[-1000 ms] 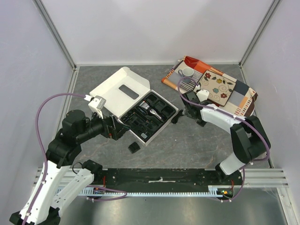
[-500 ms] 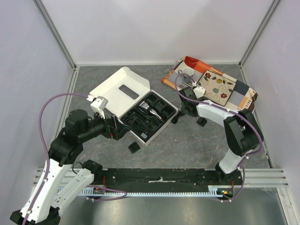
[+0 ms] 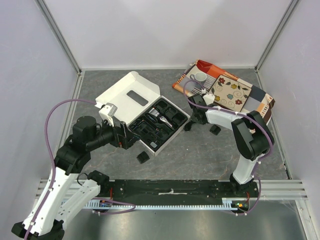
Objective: Sort the hair-cutting tools
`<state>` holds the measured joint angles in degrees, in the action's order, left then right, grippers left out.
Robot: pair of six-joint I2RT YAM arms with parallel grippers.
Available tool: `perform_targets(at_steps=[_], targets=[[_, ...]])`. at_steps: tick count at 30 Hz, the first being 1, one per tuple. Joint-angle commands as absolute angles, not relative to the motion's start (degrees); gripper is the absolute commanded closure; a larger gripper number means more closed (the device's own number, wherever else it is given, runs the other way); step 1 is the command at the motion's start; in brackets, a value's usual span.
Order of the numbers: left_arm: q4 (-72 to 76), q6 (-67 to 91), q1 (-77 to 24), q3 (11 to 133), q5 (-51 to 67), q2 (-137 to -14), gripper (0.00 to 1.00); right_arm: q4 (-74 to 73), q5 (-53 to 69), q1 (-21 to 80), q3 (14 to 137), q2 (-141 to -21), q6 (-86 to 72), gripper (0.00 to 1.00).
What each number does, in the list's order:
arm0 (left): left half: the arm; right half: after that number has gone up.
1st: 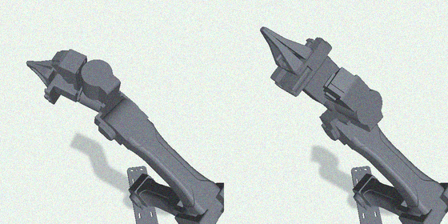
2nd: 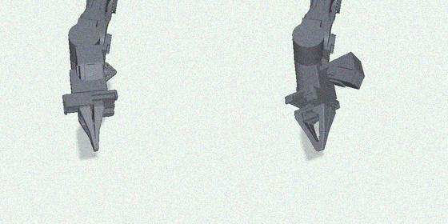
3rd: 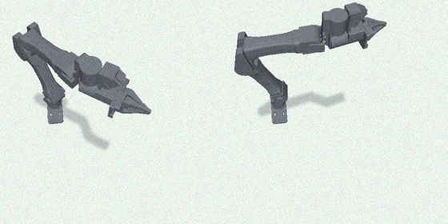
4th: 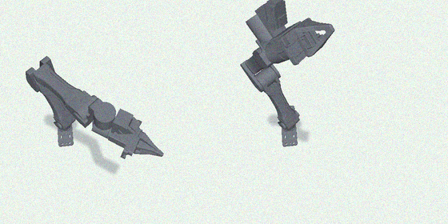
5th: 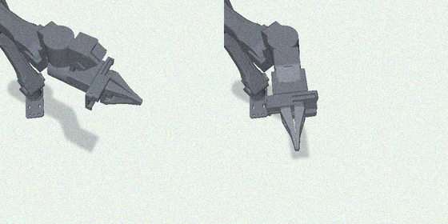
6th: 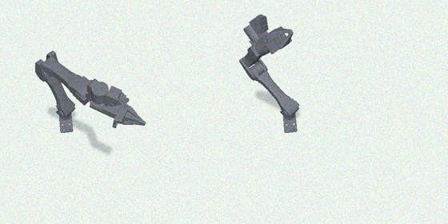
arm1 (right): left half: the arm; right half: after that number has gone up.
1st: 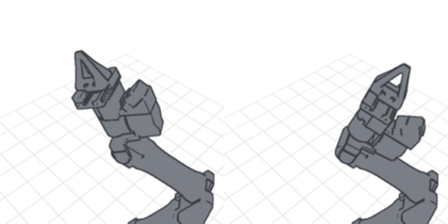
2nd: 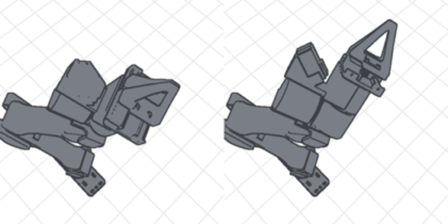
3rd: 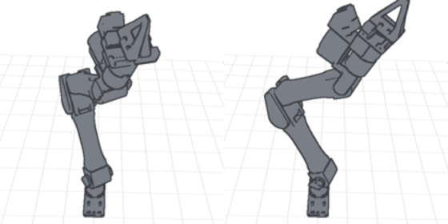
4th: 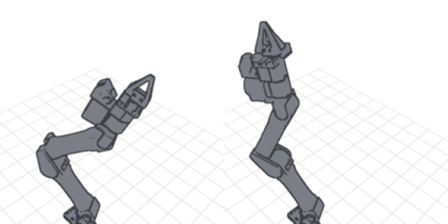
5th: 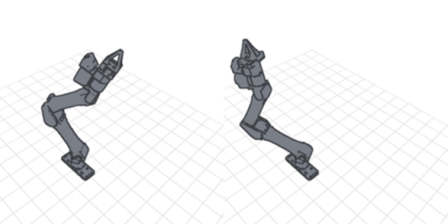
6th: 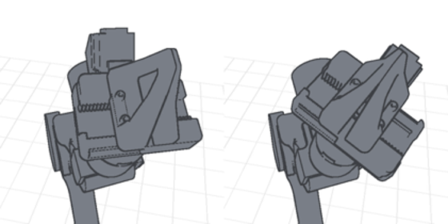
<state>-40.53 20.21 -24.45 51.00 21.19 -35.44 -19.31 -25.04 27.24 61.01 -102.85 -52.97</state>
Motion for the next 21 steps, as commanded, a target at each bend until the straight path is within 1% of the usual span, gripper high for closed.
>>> perform_targets(at_steps=[1, 2, 3, 4, 9, 14, 18, 21], targets=[[-38.41, 19.51, -24.26, 50.71, 22.50, -35.68, 0.03, -18.72, -25.48, 27.07, 60.21, -104.24, -52.56, 0.70], [-38.50, 19.42, -24.26, 50.80, 22.59, -35.68, 0.03, -18.72, -25.66, 27.07, 60.03, -103.98, -52.47, 0.90], [-38.50, 19.60, -24.26, 50.71, 22.50, -35.77, 0.03, -18.72, -25.84, 27.07, 59.77, -103.71, -52.30, 0.97], [-38.50, 19.60, -24.26, 50.80, 22.59, -35.77, 0.03, -18.81, -25.93, 27.07, 59.50, -103.10, -52.03, 1.00], [-38.23, 20.04, -24.26, 50.80, 22.67, -35.77, 0.03, -20.12, -27.77, 27.07, 58.54, -99.76, -51.33, 1.00], [-38.41, 20.30, -24.26, 50.80, 22.85, -35.25, 0.03, -23.63, -30.93, 27.25, 59.67, -91.24, -47.56, 1.00], [-38.50, 21.27, -24.26, 51.15, 23.38, -35.33, 0.03, -26.97, -32.52, 28.65, 64.14, -83.95, -42.64, 1.00], [-38.85, 22.23, -24.26, 51.59, 22.94, -35.25, 0.03, -31.11, -33.22, 31.10, 68.89, -81.84, -40.52, 1.00]])
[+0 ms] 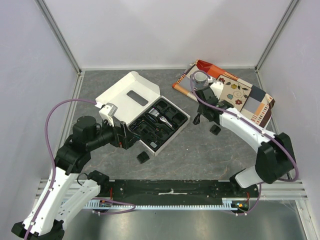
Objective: Sort the hair-cutting tools
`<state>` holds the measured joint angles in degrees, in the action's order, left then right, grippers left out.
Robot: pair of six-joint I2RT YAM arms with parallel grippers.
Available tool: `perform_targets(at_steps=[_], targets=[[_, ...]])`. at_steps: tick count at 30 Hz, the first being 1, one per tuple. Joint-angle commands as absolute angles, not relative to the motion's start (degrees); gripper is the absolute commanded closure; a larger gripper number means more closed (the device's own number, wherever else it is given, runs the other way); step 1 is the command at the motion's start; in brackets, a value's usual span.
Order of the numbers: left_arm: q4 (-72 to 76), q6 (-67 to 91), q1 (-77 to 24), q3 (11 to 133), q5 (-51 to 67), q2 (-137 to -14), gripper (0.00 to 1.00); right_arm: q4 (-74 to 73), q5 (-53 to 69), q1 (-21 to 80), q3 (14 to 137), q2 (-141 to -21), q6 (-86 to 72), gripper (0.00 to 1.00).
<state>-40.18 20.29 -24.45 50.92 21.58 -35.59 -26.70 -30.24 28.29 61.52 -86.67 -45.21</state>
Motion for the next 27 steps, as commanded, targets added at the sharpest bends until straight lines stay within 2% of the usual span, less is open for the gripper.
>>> perform_targets(at_steps=[1, 7, 15, 27], targets=[[-38.93, 22.24, -24.26, 52.03, 22.85, -35.16, 0.03, -31.46, -33.57, 31.98, 69.78, -81.22, -40.43, 1.00], [-41.75, 21.53, -24.26, 54.57, 21.27, -34.72, 0.03, -26.99, -31.03, 41.03, 72.51, -80.33, -41.57, 1.00], [-43.86, 25.48, -24.26, 55.47, 21.71, -33.75, 0.04, -22.42, -30.67, 51.49, 78.57, -93.23, -44.56, 1.00], [-44.91, 26.37, -24.26, 54.49, 22.59, -31.64, 0.02, -19.60, -31.63, 56.07, 89.29, -109.42, -53.34, 1.00]])
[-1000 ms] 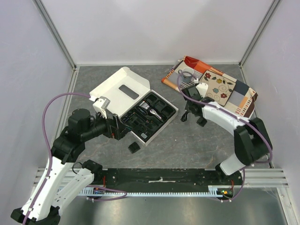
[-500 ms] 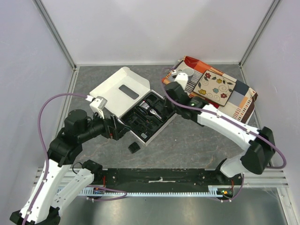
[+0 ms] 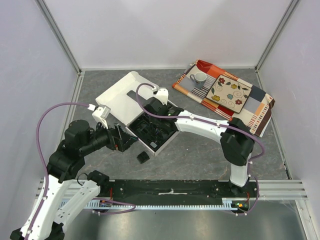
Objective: Sort the hair-cutting tools
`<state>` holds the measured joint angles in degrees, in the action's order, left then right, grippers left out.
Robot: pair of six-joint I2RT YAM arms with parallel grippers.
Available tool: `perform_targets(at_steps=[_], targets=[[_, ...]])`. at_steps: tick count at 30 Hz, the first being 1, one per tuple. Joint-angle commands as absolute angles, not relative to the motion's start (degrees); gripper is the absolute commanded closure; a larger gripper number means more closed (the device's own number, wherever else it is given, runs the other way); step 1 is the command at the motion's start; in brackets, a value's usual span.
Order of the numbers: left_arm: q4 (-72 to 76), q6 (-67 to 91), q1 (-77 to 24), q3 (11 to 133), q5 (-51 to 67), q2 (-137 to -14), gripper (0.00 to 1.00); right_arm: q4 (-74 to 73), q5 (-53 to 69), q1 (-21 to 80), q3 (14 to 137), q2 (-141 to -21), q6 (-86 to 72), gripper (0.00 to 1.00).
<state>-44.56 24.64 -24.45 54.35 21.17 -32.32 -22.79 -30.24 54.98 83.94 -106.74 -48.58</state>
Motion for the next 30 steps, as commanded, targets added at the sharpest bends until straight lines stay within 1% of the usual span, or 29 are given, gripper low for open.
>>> perform_targets(at_steps=[1, 6, 14, 30], targets=[[-44.91, 26.45, -24.26, 54.49, 22.67, -31.55, 0.02, -19.60, -31.99, 56.34, 89.82, -110.12, -54.13, 1.00], [-45.35, 26.37, -24.26, 54.05, 22.68, -30.68, 0.02, -19.60, -32.26, 57.04, 92.55, -114.52, -59.66, 1.00], [-46.32, 25.58, -24.26, 54.14, 22.41, -29.80, 0.02, -19.86, -33.75, 58.27, 95.18, -119.00, -63.10, 1.00], [-46.49, 24.43, -24.26, 53.96, 23.20, -30.06, 0.02, -22.23, -40.51, 59.24, 97.91, -123.31, -66.80, 1.00]])
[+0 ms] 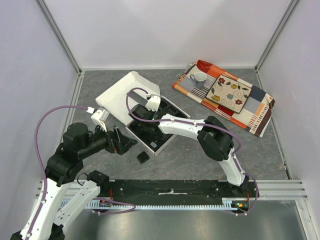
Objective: Sort the hair-cutting tools
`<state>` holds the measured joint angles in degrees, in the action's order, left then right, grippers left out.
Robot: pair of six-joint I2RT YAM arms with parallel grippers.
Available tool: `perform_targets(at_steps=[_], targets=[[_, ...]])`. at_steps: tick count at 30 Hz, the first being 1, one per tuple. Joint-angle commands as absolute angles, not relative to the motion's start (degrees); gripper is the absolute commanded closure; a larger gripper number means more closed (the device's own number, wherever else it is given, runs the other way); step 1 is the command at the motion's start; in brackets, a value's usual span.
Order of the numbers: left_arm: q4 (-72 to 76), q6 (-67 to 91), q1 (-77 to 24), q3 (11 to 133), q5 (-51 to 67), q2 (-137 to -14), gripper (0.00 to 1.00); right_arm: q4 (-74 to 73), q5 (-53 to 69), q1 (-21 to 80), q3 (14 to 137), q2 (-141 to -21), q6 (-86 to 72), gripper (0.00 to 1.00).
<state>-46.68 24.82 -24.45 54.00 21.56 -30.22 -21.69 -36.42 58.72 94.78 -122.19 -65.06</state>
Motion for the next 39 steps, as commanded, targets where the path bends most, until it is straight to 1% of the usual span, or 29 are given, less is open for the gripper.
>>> perform_targets(at_steps=[1, 8, 9, 10, 12, 13, 16, 19, 26, 31, 34, 39], targets=[[-46.49, 24.43, -24.26, 53.96, 23.20, -30.23, 0.02, -22.50, -40.78, 59.15, 98.61, -123.92, -66.80, 1.00], [-46.58, 24.08, -24.26, 54.32, 23.20, -30.76, 0.02, -23.20, -39.29, 59.24, 100.02, -125.77, -64.51, 1.00], [-46.58, 24.00, -24.26, 54.23, 23.20, -30.76, 0.02, -23.20, -39.29, 59.24, 99.93, -125.95, -64.25, 0.98], [-46.50, 23.99, -24.26, 54.14, 23.20, -30.76, 0.02, -23.20, -39.29, 59.24, 99.67, -125.86, -63.55, 0.87], [-46.50, 24.08, -24.26, 54.14, 23.20, -30.67, 0.02, -23.20, -39.11, 59.33, 99.49, -125.68, -62.58, 0.77], [-46.58, 24.08, -24.26, 53.97, 23.20, -30.67, 0.02, -23.29, -39.11, 59.33, 99.32, -125.16, -61.45, 0.69], [-46.41, 24.17, -24.26, 53.79, 23.29, -30.67, 0.02, -23.55, -40.51, 59.33, 97.92, -122.88, -59.77, 0.61], [-46.23, 24.34, -24.26, 53.70, 23.29, -30.76, 0.02, -23.55, -41.22, 59.33, 96.86, -120.33, -58.19, 0.58], [-46.05, 24.61, -24.26, 54.58, 23.38, -31.38, 0.03, -23.47, -42.01, 59.33, 92.99, -113.21, -54.93, 0.55], [-45.62, 24.70, -24.26, 54.41, 23.03, -32.69, 0.03, -23.56, -42.28, 57.75, 87.46, -104.78, -52.47, 0.52], [-45.18, 24.26, -24.26, 53.44, 21.89, -33.57, 0.03, -23.91, -41.75, 56.26, 82.98, -99.33, -50.20, 0.52], [-43.95, 26.53, -24.26, 50.89, 18.81, -35.77, 0.06, -27.50, -43.32, 55.37, 77.97, -92.74, -45.09, 0.49]])
